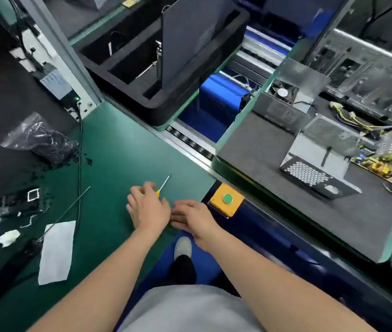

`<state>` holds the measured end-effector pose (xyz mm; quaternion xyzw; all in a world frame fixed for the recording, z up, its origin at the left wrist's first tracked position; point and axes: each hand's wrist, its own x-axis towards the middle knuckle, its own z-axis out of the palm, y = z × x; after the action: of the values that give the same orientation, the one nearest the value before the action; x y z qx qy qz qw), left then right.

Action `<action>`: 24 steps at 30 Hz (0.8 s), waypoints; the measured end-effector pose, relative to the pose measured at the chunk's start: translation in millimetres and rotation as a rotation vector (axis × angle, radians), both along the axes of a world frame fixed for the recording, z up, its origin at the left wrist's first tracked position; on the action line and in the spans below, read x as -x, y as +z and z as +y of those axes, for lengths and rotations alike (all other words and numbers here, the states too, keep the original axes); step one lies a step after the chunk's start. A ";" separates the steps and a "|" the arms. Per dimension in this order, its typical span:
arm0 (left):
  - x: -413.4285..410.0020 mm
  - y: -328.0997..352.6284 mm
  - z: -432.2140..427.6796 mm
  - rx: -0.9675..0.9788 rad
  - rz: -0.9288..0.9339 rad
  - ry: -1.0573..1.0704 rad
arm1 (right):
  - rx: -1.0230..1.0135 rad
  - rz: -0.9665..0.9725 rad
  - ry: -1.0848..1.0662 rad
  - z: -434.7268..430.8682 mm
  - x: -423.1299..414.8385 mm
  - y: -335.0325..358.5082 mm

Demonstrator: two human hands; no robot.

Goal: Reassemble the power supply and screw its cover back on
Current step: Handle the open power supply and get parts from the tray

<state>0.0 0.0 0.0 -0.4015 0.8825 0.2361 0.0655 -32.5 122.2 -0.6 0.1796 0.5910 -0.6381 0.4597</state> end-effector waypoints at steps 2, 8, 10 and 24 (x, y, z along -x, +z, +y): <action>-1.0 -2.9 -11.3 -0.024 -0.062 0.000 | -0.030 -0.021 -0.021 -9.1 -0.2 -0.4; -3.9 -25.5 -27.7 -0.143 -0.041 -0.099 | -0.068 -0.054 -0.069 -23.1 -4.2 -9.3; -0.1 -26.5 -26.6 -0.227 -0.012 -0.081 | -0.077 -0.021 -0.059 -22.9 -2.5 -6.7; 99.9 88.4 86.0 -0.637 0.521 -0.168 | -0.251 0.672 -0.364 75.8 66.6 99.6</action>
<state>-99.9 86.0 88.4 -0.2145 0.7822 0.5846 -0.0200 -99.1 198.0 99.0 0.1178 0.7403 -0.6551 0.0947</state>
